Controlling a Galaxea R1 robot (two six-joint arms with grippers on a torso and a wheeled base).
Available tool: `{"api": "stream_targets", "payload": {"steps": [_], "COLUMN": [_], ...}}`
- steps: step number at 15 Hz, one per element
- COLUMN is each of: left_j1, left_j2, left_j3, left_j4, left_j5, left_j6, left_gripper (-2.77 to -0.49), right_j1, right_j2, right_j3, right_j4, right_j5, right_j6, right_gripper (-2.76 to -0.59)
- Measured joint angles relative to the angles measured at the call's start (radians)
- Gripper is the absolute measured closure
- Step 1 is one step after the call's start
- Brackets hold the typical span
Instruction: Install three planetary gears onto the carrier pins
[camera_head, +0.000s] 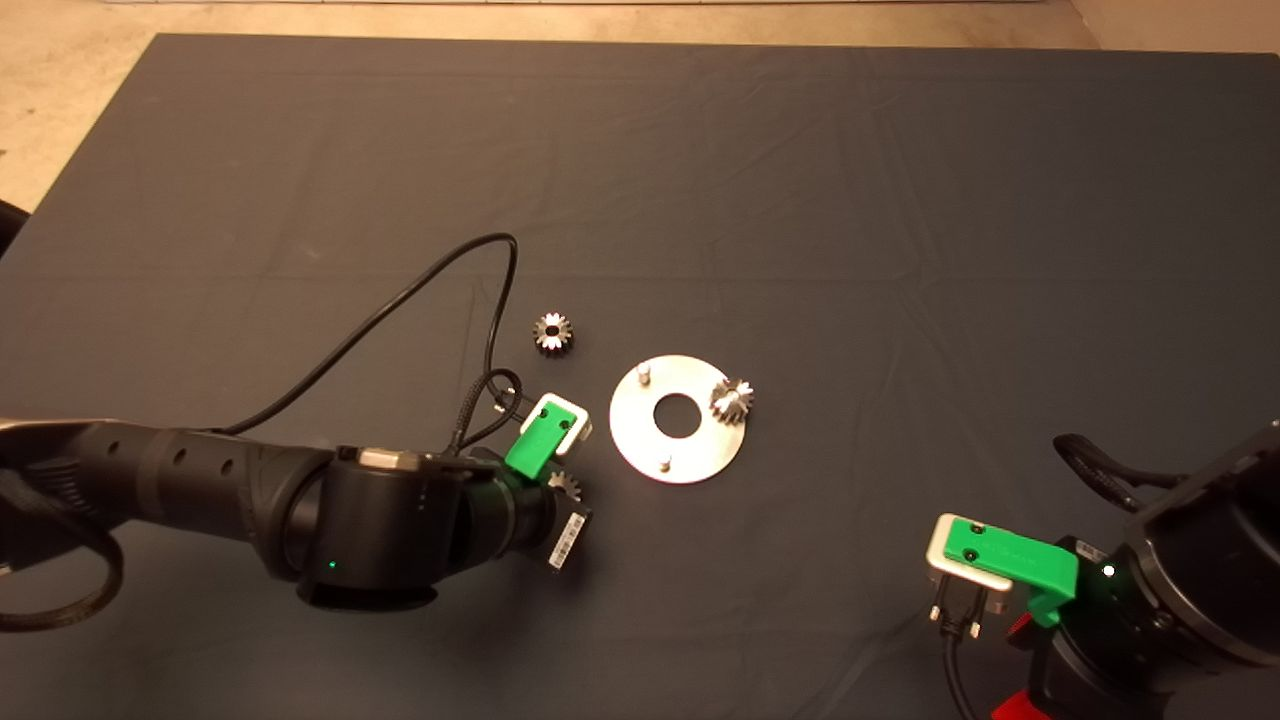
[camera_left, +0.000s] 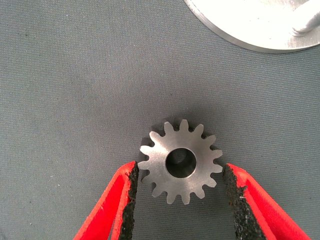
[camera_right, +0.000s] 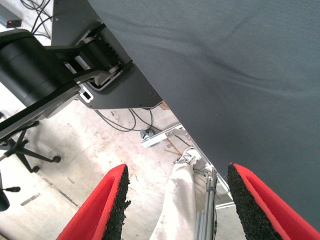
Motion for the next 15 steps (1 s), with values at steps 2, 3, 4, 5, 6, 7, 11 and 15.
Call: {"api": "stream_targets", "payload": {"steps": [2, 3, 4, 5, 6, 7, 11, 15], "left_j1": [0.000, 0.001, 0.005, 0.009, 0.011, 0.013, 0.013, 0.021], "left_j2": [0.000, 0.000, 0.000, 0.000, 0.000, 0.000, 0.000, 0.001], "left_j3": [0.000, 0.000, 0.000, 0.000, 0.000, 0.000, 0.000, -0.002], "left_j4": [0.000, 0.000, 0.002, 0.004, 0.007, 0.012, 0.027, 0.047], "left_j5": [-0.001, -0.003, -0.005, -0.004, -0.005, -0.005, -0.006, -0.007], "left_j6": [0.005, 0.009, 0.012, 0.014, 0.015, 0.016, 0.026, 0.034], "left_gripper": [-1.24, -1.28, -1.29, -1.29, -1.29, -1.29, -1.31, -1.31], "right_j1": [0.000, 0.000, 0.000, 0.000, 0.000, 0.000, 0.003, 0.003], "right_j2": [0.000, 0.000, 0.000, 0.000, 0.002, 0.003, 0.003, 0.002], "right_j3": [0.000, 0.000, 0.000, 0.000, 0.000, 0.000, 0.000, 0.000], "right_j4": [0.004, 0.004, 0.004, 0.004, 0.004, 0.005, 0.005, 0.005], "right_j5": [0.000, 0.000, 0.000, 0.000, 0.000, 0.001, 0.000, 0.000], "right_j6": [0.000, 0.000, 0.000, 0.000, 0.000, 0.000, 0.000, 0.000], "right_gripper": [-1.44, -1.44, -1.44, -1.44, -1.44, -1.44, -1.44, -1.44]}}
